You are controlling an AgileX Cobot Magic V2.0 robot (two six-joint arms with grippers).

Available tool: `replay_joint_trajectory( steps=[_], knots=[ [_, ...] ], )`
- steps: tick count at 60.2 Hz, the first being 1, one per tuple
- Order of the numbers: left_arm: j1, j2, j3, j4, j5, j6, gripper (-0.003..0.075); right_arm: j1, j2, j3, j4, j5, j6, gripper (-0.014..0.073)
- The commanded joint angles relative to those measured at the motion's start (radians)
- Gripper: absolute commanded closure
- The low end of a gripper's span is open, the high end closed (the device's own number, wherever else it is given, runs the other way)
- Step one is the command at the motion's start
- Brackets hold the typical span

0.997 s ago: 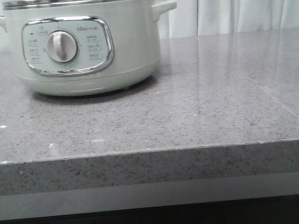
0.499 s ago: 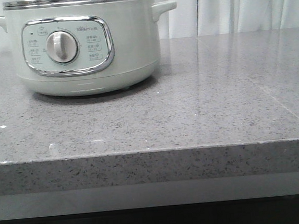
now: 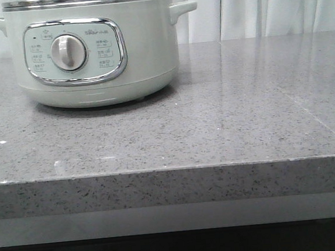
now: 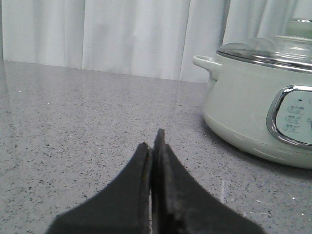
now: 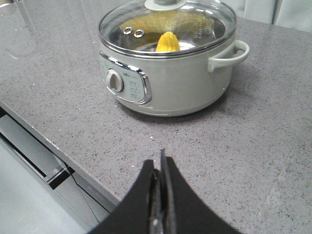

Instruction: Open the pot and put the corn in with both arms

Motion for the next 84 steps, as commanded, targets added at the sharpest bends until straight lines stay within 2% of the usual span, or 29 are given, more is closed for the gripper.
replay_joint_trajectory(
  steps=[1, 17, 26, 42, 84],
  knots=[
    [-0.005, -0.02, 0.004, -0.01, -0.085, 0.001, 0.0741, -0.001, -0.002, -0.028, 0.006, -0.074, -0.004, 0.0661],
    [-0.005, -0.02, 0.004, -0.01, -0.085, -0.004, 0.0741, -0.001, -0.002, -0.028, 0.006, -0.074, -0.004, 0.0661],
    [-0.005, -0.02, 0.004, 0.097, -0.085, -0.11, 0.0741, -0.001, -0.002, -0.028, 0.006, -0.074, -0.004, 0.0661],
    [-0.005, -0.02, 0.004, 0.095, -0.147, -0.11, 0.0741, -0.001, -0.002, -0.028, 0.006, -0.074, -0.004, 0.0661],
    [-0.005, -0.02, 0.004, 0.097, -0.14, -0.11, 0.0741, -0.001, -0.002, -0.028, 0.006, -0.074, -0.004, 0.0661]
  ],
)
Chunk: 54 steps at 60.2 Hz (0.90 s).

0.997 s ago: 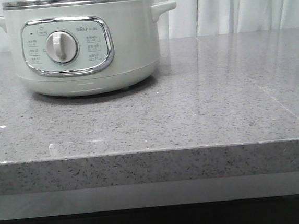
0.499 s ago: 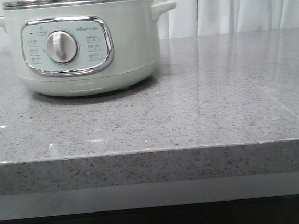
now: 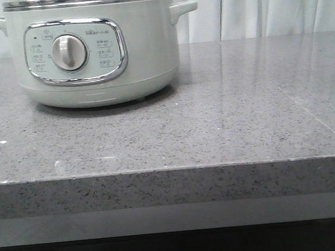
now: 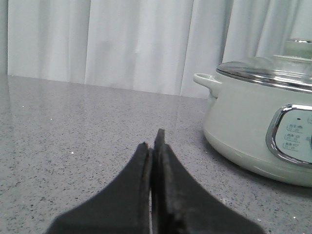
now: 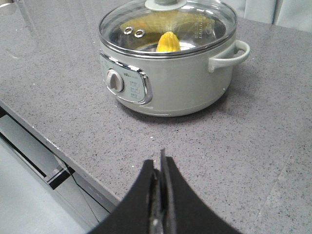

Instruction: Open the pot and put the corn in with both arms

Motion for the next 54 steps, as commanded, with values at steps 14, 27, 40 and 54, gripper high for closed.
replay_joint_trajectory(
  steps=[14, 27, 40, 54],
  knots=[
    [-0.005, -0.02, 0.004, 0.002, -0.085, -0.012, 0.0741, -0.001, -0.002, -0.028, 0.006, -0.074, -0.004, 0.0661],
    [-0.005, -0.02, 0.004, 0.002, -0.085, -0.012, 0.0741, -0.052, -0.046, -0.003, 0.007, -0.08, -0.004, 0.0661],
    [-0.005, -0.02, 0.004, 0.002, -0.085, -0.012, 0.0741, -0.277, -0.23, 0.171, -0.003, -0.18, -0.006, 0.0661],
    [-0.005, -0.02, 0.004, 0.002, -0.085, -0.012, 0.0741, -0.472, -0.462, 0.455, -0.003, -0.359, -0.006, 0.0661]
  ],
)
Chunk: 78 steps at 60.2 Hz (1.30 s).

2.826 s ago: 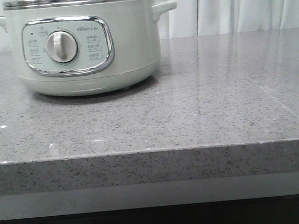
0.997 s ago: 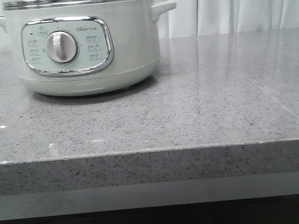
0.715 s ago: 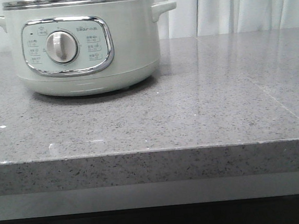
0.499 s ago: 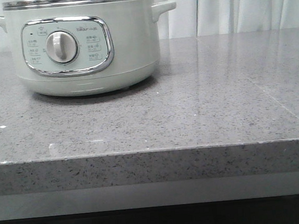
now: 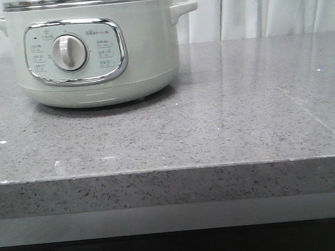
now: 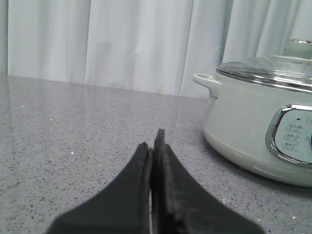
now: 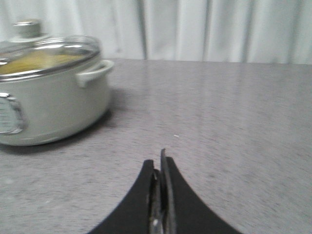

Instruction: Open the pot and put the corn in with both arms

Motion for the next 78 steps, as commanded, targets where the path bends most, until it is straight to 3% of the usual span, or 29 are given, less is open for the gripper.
replay_joint_trajectory(
  steps=[1, 11, 25, 58, 69, 78],
  knots=[
    [-0.005, -0.02, 0.004, 0.002, -0.085, -0.011, 0.0741, -0.059, -0.063, 0.069, -0.005, -0.155, -0.006, 0.0661],
    [-0.005, -0.02, 0.004, 0.002, -0.085, -0.011, 0.0741, -0.127, -0.173, 0.219, -0.005, -0.225, -0.006, 0.0661],
    [-0.005, -0.02, 0.004, 0.002, -0.085, -0.011, 0.0741, -0.131, -0.259, 0.366, -0.005, -0.324, -0.006, 0.0661],
    [-0.005, -0.02, 0.004, 0.002, -0.084, -0.011, 0.0741, -0.127, -0.257, 0.364, -0.005, -0.311, -0.006, 0.0661],
    [-0.005, -0.02, 0.004, 0.002, -0.084, -0.011, 0.0741, -0.125, -0.257, 0.364, -0.186, -0.355, 0.141, 0.0661],
    [-0.005, -0.02, 0.004, 0.002, -0.084, -0.011, 0.0741, -0.125, -0.257, 0.364, -0.184, -0.356, 0.164, 0.0661]
  ],
)
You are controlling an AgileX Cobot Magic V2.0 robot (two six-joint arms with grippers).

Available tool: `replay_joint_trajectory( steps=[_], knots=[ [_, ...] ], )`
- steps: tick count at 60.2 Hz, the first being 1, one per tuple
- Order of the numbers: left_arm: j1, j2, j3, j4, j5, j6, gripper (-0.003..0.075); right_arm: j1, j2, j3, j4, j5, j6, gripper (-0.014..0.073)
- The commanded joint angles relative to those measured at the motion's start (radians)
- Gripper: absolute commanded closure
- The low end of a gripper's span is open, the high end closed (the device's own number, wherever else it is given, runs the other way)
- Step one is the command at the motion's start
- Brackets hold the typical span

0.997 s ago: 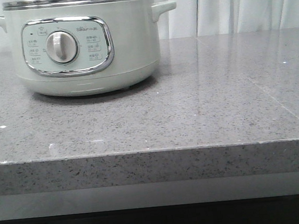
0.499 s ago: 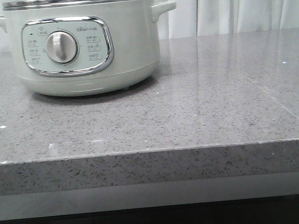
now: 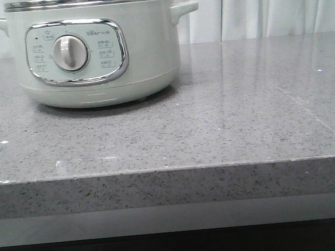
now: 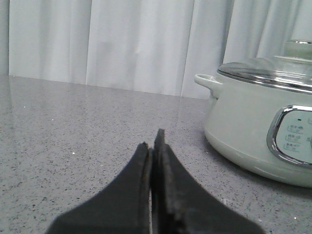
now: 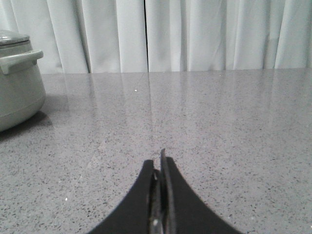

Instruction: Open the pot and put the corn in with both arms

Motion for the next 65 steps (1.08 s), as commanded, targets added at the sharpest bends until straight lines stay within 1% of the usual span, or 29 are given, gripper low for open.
replay_joint_trajectory(
  steps=[1, 15, 65],
  knots=[
    [-0.005, -0.02, 0.004, 0.002, -0.084, -0.011, 0.0741, 0.002, -0.024, 0.0, -0.022, -0.091, 0.018, 0.0661],
    [-0.005, -0.02, 0.004, 0.002, -0.084, -0.011, 0.0741, 0.001, -0.024, 0.0, -0.022, -0.115, 0.018, 0.0661],
    [-0.005, -0.02, 0.004, 0.002, -0.084, -0.011, 0.0741, 0.001, -0.024, 0.0, -0.018, -0.111, 0.018, 0.0661]
  ],
)
